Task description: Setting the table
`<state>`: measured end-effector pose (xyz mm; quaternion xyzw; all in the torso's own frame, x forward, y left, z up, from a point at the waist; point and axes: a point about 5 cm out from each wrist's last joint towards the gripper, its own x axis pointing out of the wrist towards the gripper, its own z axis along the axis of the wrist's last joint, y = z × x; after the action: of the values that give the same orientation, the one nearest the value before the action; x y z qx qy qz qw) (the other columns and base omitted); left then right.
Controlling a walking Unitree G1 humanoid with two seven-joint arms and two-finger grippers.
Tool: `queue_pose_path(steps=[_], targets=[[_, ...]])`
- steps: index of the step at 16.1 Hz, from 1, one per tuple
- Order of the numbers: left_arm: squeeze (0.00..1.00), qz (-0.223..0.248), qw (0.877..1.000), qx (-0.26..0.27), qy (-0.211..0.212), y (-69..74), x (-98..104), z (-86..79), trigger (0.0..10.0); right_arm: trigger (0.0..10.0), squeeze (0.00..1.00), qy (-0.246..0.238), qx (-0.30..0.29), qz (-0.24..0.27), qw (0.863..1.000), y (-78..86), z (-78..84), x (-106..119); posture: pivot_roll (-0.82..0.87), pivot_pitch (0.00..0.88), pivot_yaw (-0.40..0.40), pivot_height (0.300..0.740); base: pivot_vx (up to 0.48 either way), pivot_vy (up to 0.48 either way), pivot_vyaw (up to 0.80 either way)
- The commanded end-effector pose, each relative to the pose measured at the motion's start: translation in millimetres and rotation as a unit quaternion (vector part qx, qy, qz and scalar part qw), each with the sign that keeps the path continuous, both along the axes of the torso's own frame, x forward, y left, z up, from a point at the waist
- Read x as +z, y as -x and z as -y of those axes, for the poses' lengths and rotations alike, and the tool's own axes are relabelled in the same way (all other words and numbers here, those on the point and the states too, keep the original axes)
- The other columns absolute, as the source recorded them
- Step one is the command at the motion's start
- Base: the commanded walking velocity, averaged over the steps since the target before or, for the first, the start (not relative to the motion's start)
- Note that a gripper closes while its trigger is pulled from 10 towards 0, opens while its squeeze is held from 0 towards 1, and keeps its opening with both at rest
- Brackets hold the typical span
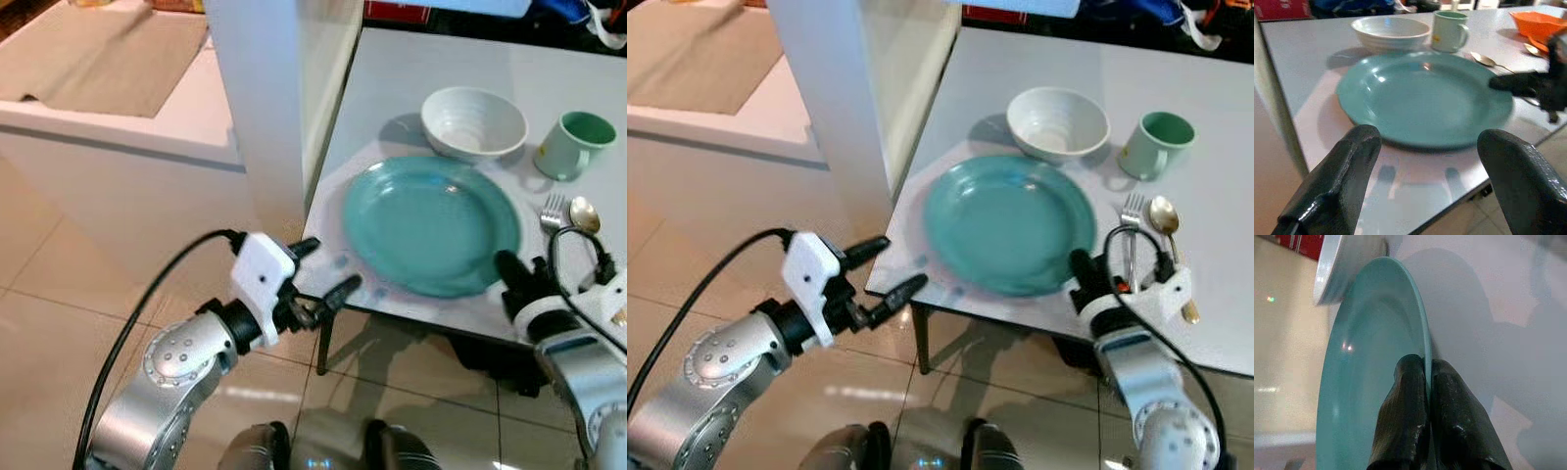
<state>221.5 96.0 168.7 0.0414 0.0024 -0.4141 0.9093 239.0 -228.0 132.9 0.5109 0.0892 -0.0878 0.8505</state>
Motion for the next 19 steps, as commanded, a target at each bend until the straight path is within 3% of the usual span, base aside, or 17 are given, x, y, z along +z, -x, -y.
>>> queue_pose_path(steps=[1, 3, 6, 15, 18, 19], targets=[[0.00, -0.001, 1.000, -0.010, -0.006, 0.8, -2, 0.0, 10.0, 10.0, 0.00, 0.009, -0.025, -0.030, 0.999, 0.5, 9.7, -9, 0.06, 0.141, -0.004, 0.740, 0.000, 0.000, 0.00], [0.00, 0.005, 1.000, -0.008, -0.006, -2.0, -1, -0.4, 10.0, 10.0, 0.00, -0.001, -0.039, -0.040, 0.998, -11.7, 14.7, -11, 0.07, 0.115, -0.018, 0.740, 0.000, 0.000, 0.00], [0.00, 0.011, 1.000, -0.007, -0.009, -3.6, 0, -0.4, 10.0, 10.0, 0.00, -0.003, -0.044, -0.053, 0.998, -15.9, 17.2, -15, 0.08, 0.102, -0.027, 0.740, 0.000, 0.000, 0.00], [0.00, 0.014, 1.000, -0.021, -0.008, -8.3, -1, 3.8, 10.0, 10.0, 0.00, 0.030, -0.069, -0.088, 0.993, 4.3, 39.4, -20, 0.04, 0.069, 0.004, 0.740, 0.000, 0.000, 0.00], [0.00, 0.011, 0.998, -0.055, -0.006, -9.8, -4, 12.3, 10.0, 10.0, 0.00, 0.038, -0.088, -0.107, 0.990, 11.1, 50.1, -25, 0.01, 0.049, 0.028, 0.740, 0.000, 0.000, 0.00], [0.00, 0.010, 0.998, -0.059, -0.004, -10.7, -5, 13.2, 10.0, 10.0, 0.37, 0.030, -0.095, -0.118, 0.988, 12.8, 51.8, -29, 0.01, 0.042, 0.030, 0.740, 0.000, 0.000, 0.00]])
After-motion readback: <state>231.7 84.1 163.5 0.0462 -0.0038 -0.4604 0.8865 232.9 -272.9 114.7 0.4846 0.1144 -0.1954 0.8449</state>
